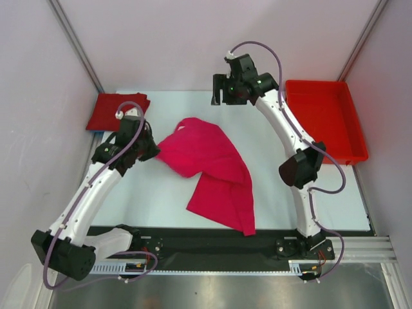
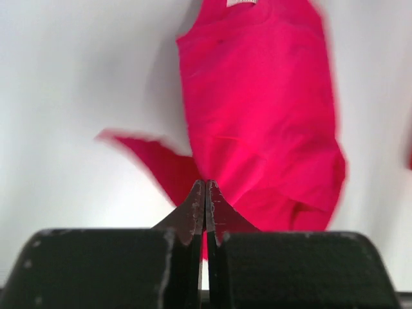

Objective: Fold and stack the t-shirts
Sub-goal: Flatten the tshirt out

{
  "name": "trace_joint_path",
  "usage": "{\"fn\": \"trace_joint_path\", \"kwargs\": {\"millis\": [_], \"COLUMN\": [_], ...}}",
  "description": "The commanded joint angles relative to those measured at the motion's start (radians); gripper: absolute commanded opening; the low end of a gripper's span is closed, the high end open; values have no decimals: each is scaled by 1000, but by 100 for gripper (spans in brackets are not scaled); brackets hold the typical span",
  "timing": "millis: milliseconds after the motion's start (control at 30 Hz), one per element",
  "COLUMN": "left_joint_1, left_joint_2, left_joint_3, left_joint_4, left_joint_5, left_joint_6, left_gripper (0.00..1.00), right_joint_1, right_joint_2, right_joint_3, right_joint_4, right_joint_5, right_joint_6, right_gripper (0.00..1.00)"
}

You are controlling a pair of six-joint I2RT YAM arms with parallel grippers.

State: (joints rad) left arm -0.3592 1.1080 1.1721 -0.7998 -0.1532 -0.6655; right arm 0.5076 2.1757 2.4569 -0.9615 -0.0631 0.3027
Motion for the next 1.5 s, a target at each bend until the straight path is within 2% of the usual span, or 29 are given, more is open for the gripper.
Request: {"fn": "trace_joint_path", "kwargs": {"millis": [0, 67, 100, 133, 167, 200, 300, 433, 467, 567, 600, 667, 833, 900, 1000, 1367, 1467], "left_joint_1": [45, 54, 60, 65, 65, 65, 66, 66, 66, 66, 66, 66, 66, 66, 66, 66, 66], "left_joint_2": [-13, -43, -48, -53, -57, -60, -66, -62, -60, -60, -62, -69, -91, -97, -97, -109, -109], "left_joint_3": [-51, -89, -98, -107, -127, -138, -167, -181, -181, -181, -183, -190, -195, -198, -201, -201, -206], "left_joint_4": [-13, 2, -2, -4, 4, 8, 22, 30, 31, 25, 24, 22, 11, 13, 14, 13, 16], "left_joint_5": [-5, -6, -6, -5, 1, 13, 23, 35, 40, 46, 46, 55, 66, 73, 80, 83, 84], "left_joint_6": [-17, 3, 4, 4, 7, 9, 15, 36, 41, 52, 52, 52, 44, 44, 46, 50, 50], "left_gripper": [0, 0, 0, 0, 0, 0, 0, 0, 0, 0, 0, 0, 0, 0, 0, 0, 0], "right_joint_1": [17, 22, 22, 23, 26, 29, 101, 336, 401, 483, 493, 509, 589, 615, 641, 675, 674], "right_joint_2": [-81, -230, -302, -455, -512, -574, -720, -815, -821, -824, -820, -804, -723, -703, -668, -619, -619], "right_joint_3": [-103, -389, -672, -791, -890, -1061, -1281, -1453, -1473, -1536, -1547, -1576, -1593, -1593, -1593, -1630, -1639], "right_joint_4": [-235, -156, -61, -16, 12, 30, 15, 43, 50, 89, 111, 136, 175, 182, 173, 148, 145], "right_joint_5": [15, 3, -29, -46, -56, -73, -113, -47, -35, 0, 17, 22, 62, 100, 138, 213, 220], "right_joint_6": [-47, -33, -18, 4, 45, 73, 159, 314, 341, 417, 432, 457, 501, 516, 527, 549, 550], "right_gripper": [78, 74, 67, 64, 62, 54, 46, 45, 45, 43, 30, 24, 25, 31, 33, 30, 23]}}
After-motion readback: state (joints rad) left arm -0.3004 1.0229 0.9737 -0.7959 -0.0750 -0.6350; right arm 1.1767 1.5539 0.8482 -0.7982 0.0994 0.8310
